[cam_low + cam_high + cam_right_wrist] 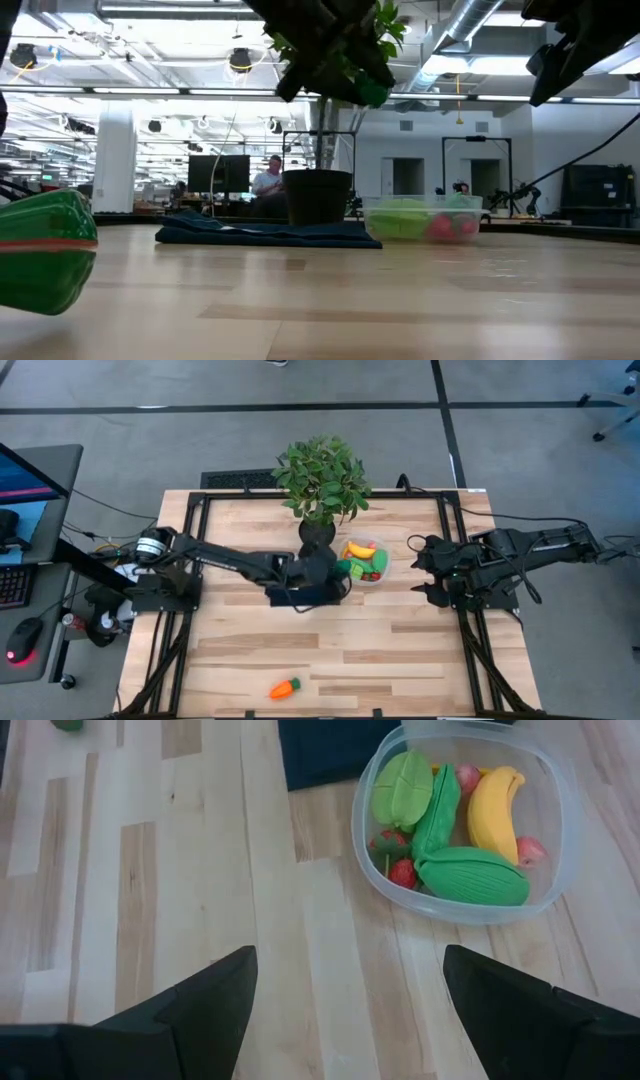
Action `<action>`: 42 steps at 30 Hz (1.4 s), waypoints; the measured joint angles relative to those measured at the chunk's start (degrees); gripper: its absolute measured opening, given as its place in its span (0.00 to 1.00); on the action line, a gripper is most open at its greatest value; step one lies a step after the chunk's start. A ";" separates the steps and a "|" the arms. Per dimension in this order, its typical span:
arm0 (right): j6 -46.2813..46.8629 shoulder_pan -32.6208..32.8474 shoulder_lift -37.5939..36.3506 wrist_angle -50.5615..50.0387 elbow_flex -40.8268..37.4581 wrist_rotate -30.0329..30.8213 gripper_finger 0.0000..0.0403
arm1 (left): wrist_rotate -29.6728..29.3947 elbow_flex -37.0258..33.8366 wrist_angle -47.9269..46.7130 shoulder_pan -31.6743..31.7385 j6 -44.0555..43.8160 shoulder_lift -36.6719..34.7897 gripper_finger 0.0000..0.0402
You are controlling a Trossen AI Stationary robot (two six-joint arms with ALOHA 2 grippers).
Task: Pick and placing Produce into tupperware
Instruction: Put the green bell pepper into the transparent container
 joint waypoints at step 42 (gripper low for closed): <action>-0.48 0.00 0.05 0.76 0.00 0.07 0.78 | -5.79 -0.04 29.32 7.50 -0.51 17.59 0.51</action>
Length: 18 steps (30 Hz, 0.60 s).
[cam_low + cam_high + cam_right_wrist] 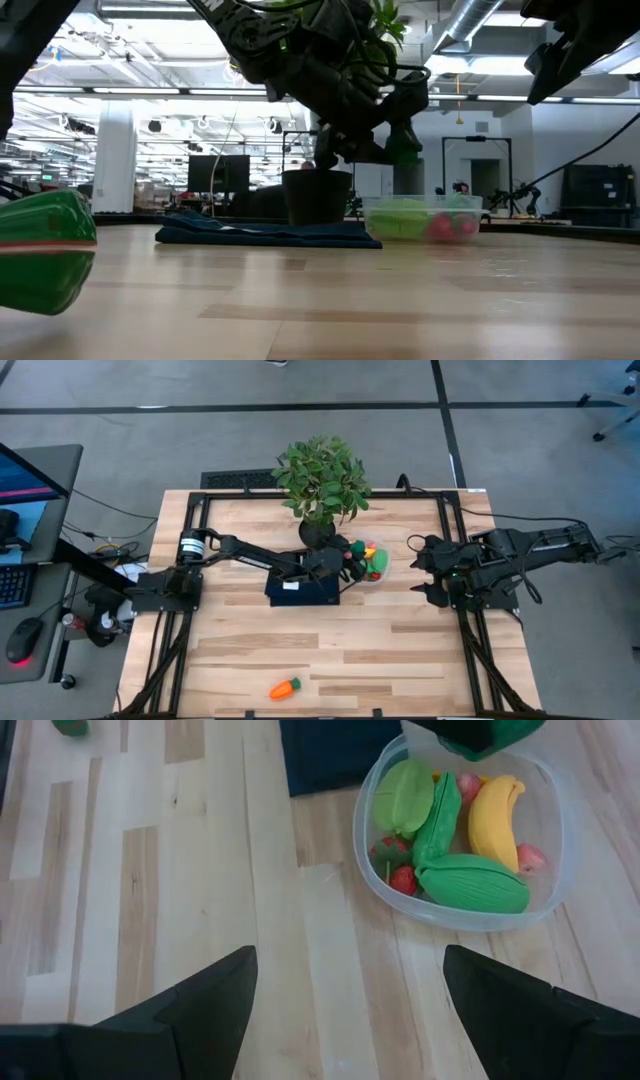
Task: Pick and placing Produce into tupperware
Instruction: Put the green bell pepper into the transparent container
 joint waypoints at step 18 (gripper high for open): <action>0.04 0.00 0.00 2.78 0.00 0.44 0.78 | 0.39 0.00 0.07 -0.40 -2.05 -0.02 0.51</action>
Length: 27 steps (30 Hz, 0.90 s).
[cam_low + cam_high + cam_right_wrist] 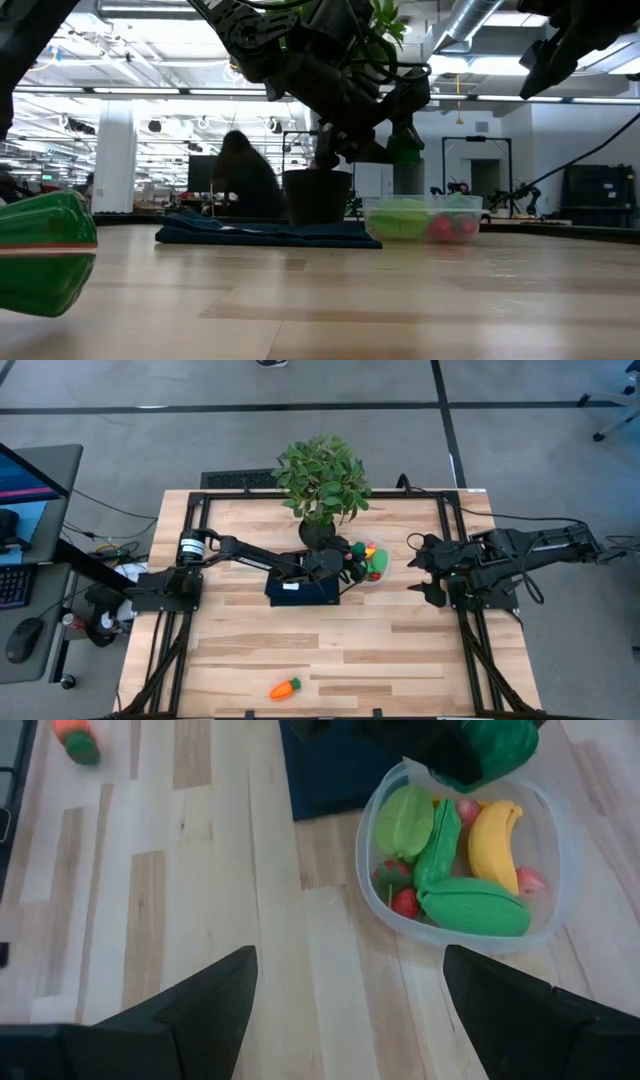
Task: Pick and placing Produce into tupperware
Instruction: Put the green bell pepper into the transparent container
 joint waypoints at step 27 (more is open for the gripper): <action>0.43 0.00 0.00 0.02 0.00 1.20 0.78 | -5.66 0.00 -1.36 -1.79 -7.83 -0.09 0.51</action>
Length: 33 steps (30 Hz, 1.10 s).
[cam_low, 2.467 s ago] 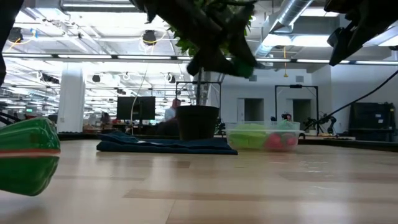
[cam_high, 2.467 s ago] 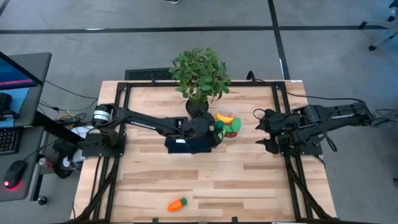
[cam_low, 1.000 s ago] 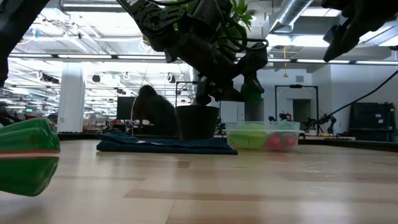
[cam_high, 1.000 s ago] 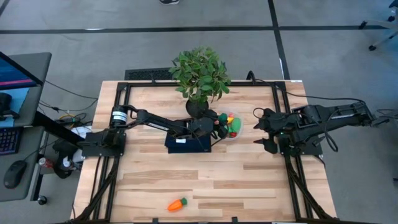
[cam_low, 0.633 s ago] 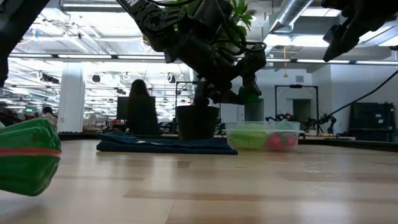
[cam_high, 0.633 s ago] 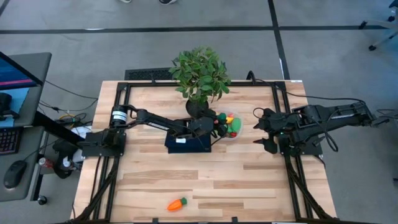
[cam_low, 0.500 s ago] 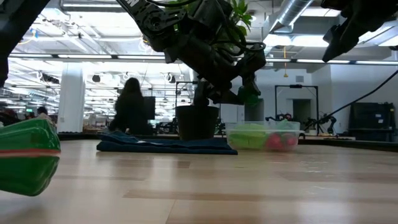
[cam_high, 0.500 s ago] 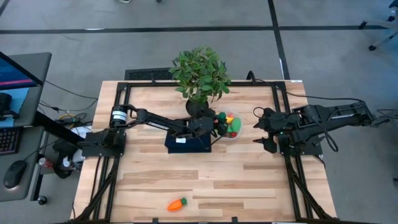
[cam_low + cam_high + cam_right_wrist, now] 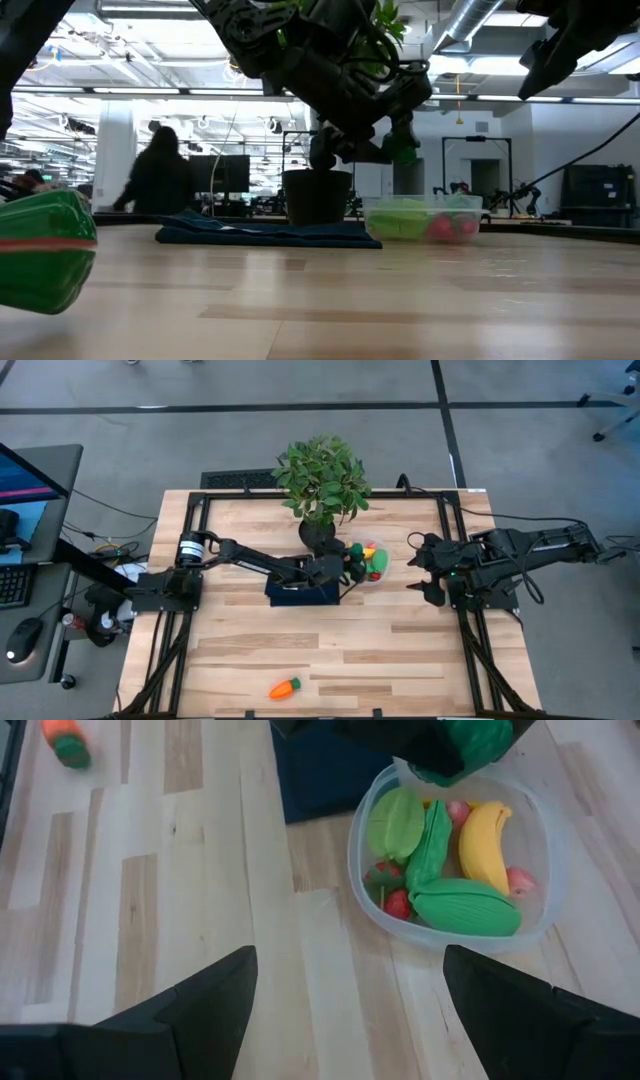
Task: Pick and placing Produce into tupperware
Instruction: Put the green bell pepper into the transparent container
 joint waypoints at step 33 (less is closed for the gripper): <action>0.53 0.02 0.00 -0.70 0.02 1.36 0.78 | 5.92 13.06 -12.09 0.98 0.83 8.37 0.51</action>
